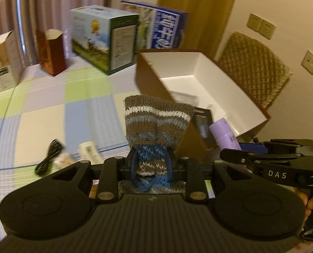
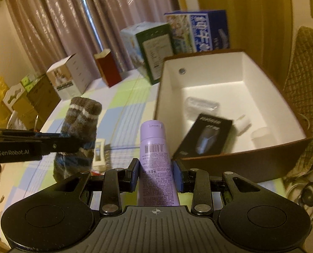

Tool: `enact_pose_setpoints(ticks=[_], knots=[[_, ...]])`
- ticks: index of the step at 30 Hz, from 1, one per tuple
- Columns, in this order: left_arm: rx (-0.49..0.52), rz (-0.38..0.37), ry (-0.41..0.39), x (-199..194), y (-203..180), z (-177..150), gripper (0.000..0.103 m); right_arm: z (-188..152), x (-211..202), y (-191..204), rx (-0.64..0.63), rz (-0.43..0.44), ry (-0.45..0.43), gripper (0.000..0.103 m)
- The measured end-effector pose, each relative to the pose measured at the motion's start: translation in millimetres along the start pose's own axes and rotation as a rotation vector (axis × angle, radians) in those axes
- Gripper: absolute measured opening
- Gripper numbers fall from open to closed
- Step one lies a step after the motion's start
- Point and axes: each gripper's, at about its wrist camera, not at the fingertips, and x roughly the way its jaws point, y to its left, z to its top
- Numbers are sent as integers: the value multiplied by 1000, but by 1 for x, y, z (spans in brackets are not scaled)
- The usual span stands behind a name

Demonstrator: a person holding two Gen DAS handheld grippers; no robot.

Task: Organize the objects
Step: 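Carry the sock with the left tool while the right tool carries the tube over the cardboard box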

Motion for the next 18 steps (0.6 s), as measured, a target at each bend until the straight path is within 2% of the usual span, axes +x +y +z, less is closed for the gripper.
enact_pose_setpoints(ticks=[10, 18], knots=[[45, -50, -41, 24, -59, 38, 23, 33, -21, -49, -1, -12, -67, 32], [40, -45, -41, 54, -91, 74, 23, 71, -20, -84, -9, -11, -114, 32]])
